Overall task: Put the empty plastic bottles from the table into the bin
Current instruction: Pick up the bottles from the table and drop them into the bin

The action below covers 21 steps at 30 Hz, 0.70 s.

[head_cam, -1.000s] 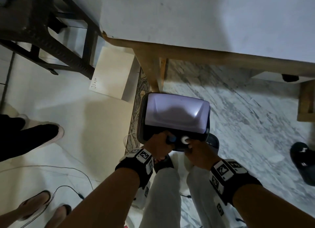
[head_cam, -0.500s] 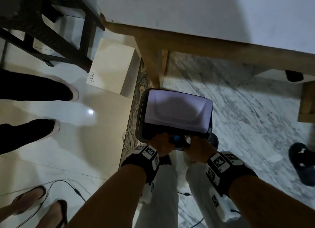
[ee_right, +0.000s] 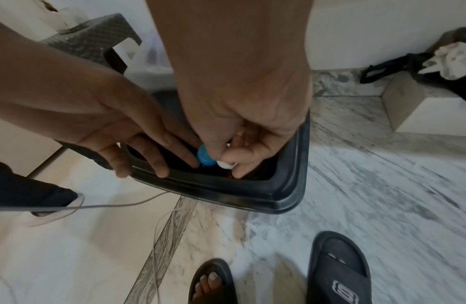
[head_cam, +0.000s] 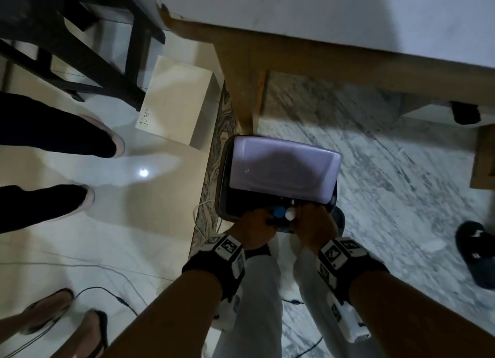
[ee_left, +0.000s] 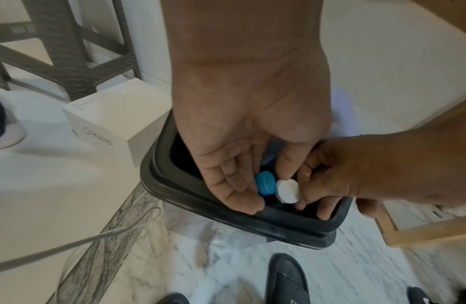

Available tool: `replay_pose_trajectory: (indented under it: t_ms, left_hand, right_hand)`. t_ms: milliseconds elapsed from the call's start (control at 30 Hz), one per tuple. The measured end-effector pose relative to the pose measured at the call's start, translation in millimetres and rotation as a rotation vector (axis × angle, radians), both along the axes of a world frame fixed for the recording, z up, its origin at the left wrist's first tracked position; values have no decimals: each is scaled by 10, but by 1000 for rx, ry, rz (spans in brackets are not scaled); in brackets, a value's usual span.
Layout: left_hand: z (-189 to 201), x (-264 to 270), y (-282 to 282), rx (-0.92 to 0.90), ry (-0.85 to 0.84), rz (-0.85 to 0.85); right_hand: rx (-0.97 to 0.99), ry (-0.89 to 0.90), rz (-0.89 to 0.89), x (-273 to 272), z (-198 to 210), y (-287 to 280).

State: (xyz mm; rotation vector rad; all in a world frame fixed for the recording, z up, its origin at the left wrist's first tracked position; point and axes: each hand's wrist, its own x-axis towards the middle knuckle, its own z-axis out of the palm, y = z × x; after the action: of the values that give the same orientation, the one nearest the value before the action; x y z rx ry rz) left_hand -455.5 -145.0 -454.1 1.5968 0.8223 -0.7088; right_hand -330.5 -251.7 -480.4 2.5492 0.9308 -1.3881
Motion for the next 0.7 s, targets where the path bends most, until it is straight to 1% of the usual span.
replay_pose_trajectory:
  t_ms: [33,67,100,167,200,267,333,400,467,533,600,700]
  left_hand:
    - [21,-35,9,18,-26,-4]
    - [-42,-82,13,51,-24,-3]
    - [-28,-88,30,49,-16,12]
    - [120,-50,61,32,-7,3]
    - [127,-33,54,12,23,-35]
    - [120,8,16,-26,85,-112]
    - [104,50,-31,-39,110,-112]
    - [123,86,-70,8,110,-103]
    - [177,87,-86,35,101,-97]
    - [288,67,-40,57,95,-111]
    - [462,39,27,87,85,-166]
    - [902,12,209,188,130,-206]
  right_hand:
    - [3,12,-2,-7,27,0]
    - [14,30,-8,-24,52,-7]
    - [18,59,-19,-35,92,3]
    - [-4,132,-11,-60,96,-8]
    - [-12,157,13,-57,74,-29]
    - [-11,159,27,-14,12,-102]
    - [13,133,58,40,55,-169]
    - [49,115,90,78,187,-195]
    - [68,135,111,89,296,-228]
    - [51,158,126,97,389,-230]
    - [32,173,121,80,545,-241]
    - [43,177,138,110,976,-205]
